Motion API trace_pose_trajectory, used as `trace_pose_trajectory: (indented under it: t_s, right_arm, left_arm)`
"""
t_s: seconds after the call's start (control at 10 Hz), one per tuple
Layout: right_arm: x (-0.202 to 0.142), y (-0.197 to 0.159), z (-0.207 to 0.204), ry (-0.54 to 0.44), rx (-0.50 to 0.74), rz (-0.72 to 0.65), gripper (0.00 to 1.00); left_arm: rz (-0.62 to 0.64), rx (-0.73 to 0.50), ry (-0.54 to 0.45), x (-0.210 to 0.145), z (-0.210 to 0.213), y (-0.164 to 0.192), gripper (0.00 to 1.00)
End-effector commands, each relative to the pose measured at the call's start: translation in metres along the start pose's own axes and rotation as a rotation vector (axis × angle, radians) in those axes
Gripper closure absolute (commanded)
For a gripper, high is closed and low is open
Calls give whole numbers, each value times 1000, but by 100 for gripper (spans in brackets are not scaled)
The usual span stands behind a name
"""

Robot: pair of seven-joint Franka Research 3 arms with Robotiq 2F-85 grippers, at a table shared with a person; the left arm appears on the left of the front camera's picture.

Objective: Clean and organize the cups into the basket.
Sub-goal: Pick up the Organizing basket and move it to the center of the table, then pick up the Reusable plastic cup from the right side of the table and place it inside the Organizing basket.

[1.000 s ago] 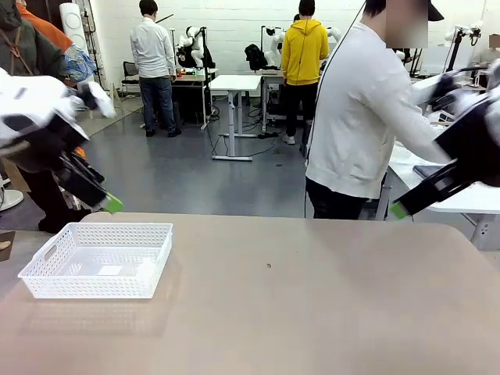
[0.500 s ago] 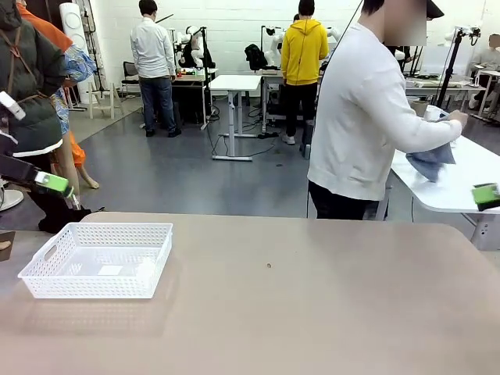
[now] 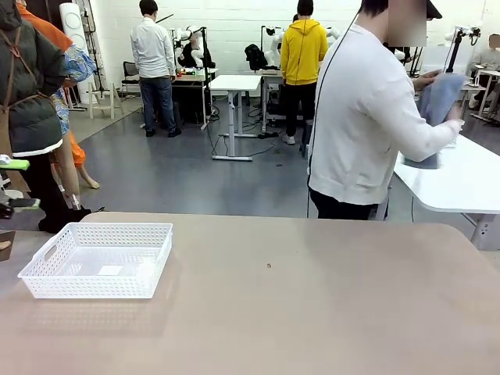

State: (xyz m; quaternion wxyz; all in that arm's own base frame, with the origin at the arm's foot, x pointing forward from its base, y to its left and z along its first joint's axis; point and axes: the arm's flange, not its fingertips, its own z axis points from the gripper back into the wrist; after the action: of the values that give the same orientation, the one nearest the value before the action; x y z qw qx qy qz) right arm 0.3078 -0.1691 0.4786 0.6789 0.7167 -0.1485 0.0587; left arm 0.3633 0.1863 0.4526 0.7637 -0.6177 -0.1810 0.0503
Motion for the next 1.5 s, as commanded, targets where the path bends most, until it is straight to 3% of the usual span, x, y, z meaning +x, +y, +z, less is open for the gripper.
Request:
trace_pose_trajectory:
  t_s: [0.0,0.6,0.9,1.0,1.4]
  right_arm:
    - [-21,21,23,-84,-153,-151,0]
    - [-58,37,73,-168,-336,-218,0]
    - [-48,27,72,-249,-686,-252,0]
    - [-57,31,84,-198,-423,-207,0]
    - [-57,31,84,-198,-423,-207,0]
  left_arm:
    - [0,67,-70,-12,26,-36,0]
    - [-8,165,-119,-30,77,-48,0]
    - [-20,154,-132,-29,78,-43,0]
    - [-20,154,-132,-29,78,-43,0]
    - [-20,154,-132,-29,78,-43,0]
